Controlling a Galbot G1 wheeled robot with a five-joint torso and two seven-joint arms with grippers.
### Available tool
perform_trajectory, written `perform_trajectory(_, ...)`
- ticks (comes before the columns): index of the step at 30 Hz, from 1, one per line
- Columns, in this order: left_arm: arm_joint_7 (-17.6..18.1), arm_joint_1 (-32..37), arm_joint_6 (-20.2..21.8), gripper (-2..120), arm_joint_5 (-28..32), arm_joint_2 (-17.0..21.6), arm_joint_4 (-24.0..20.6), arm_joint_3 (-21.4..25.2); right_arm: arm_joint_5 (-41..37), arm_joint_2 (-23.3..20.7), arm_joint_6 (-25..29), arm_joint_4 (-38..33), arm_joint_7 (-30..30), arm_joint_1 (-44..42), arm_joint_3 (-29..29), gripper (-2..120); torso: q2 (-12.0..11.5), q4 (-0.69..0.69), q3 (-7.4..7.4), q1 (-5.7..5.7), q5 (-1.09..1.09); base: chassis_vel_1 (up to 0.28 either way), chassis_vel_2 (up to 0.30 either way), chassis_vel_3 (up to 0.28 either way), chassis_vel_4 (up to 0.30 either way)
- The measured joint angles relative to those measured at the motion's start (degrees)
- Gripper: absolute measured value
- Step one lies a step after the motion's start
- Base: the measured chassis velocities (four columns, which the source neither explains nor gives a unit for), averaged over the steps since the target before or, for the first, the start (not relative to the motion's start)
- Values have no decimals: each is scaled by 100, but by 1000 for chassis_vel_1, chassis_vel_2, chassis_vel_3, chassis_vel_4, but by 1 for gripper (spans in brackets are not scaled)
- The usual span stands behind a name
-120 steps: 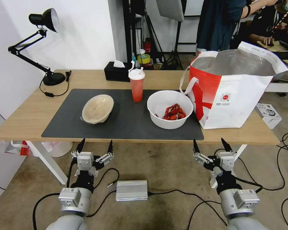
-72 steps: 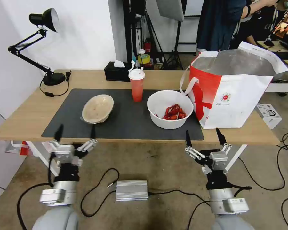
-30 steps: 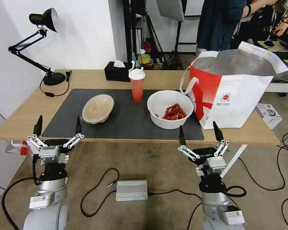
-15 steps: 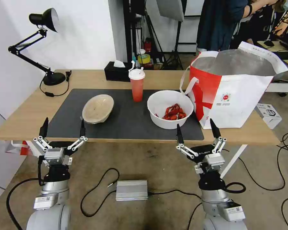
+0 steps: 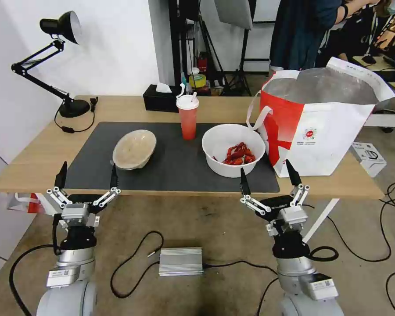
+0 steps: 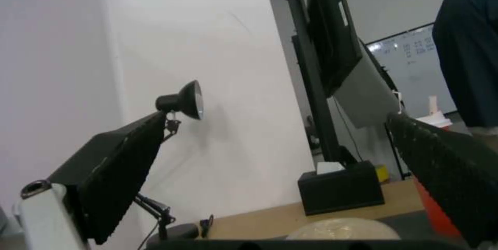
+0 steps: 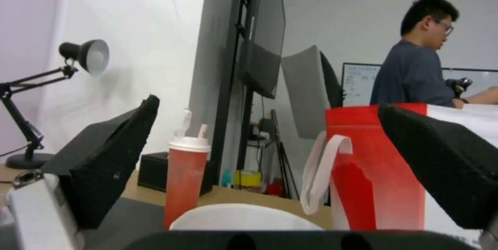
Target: Pick up the trash from the table and place it into the takeout bag.
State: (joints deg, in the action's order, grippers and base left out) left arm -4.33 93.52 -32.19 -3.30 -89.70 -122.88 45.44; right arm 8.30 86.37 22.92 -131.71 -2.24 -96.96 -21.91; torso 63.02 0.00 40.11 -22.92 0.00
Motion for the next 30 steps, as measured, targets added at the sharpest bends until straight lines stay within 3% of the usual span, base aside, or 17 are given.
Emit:
perform_trajectory(13,-7,5,-14,100,3,-6,4,-29,-207,-376,-677,-205,56,219,115,100,0,0,0,0,0,0,0,0,0)
perform_trajectory(30,-24,-22,-26,100,-73,-95,80,-61,-1067,-1072,-1767,-365,87,950,73,100,0,0,0,0,0,0,0,0,0)
